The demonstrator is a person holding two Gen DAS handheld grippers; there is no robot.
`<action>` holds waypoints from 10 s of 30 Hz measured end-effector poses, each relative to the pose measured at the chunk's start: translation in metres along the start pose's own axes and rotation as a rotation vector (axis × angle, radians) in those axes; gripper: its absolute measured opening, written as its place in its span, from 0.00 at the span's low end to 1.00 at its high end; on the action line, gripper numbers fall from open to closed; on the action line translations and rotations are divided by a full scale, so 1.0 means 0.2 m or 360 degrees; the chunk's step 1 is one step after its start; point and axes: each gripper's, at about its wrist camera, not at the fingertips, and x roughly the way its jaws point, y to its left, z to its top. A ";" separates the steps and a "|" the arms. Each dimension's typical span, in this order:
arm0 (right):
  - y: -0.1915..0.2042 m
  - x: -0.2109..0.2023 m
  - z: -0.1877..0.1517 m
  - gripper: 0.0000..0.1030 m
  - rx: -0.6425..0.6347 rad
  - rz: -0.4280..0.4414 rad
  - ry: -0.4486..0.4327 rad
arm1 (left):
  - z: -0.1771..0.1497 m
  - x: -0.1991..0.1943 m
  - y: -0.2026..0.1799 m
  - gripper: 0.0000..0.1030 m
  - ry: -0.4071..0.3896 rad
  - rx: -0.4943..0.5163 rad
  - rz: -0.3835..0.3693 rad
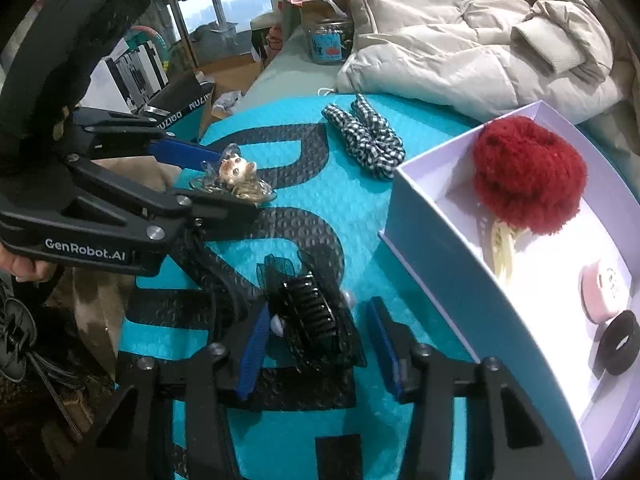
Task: Organize objects
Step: 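Grasp the gold bear clip with left tool while right tool grasps black claw clip, then carry the bear clip with left tool while right tool carries claw clip into box, then open left tool releasing bear clip while right tool releases claw clip in box, then withdraw both tools from the box toward the gingham scrunchie, then grasp the black-white gingham scrunchie with the left tool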
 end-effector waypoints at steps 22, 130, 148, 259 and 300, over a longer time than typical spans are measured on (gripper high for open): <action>0.02 -0.18 0.02 0.40 -0.0017 -0.0010 -0.0214 | 0.04 -0.09 -0.05 0.55 -0.0035 0.0031 -0.0026; -0.94 -0.39 -0.06 0.40 0.0655 -0.0648 -0.0308 | 0.92 0.32 -0.96 0.55 -0.0203 0.0501 -0.0185; -0.91 -0.46 -0.06 0.48 0.0655 -0.0627 -0.0349 | 0.89 0.23 -0.93 0.63 -0.0231 0.0463 -0.0137; -0.01 0.00 0.02 0.20 -0.0151 0.0112 -0.0003 | 0.45 0.22 0.03 0.71 -0.0125 -0.0113 -0.0008; 0.05 -0.13 -0.07 0.18 0.0017 -0.0195 0.0090 | 0.17 0.13 0.01 0.13 -0.0037 0.0195 -0.0105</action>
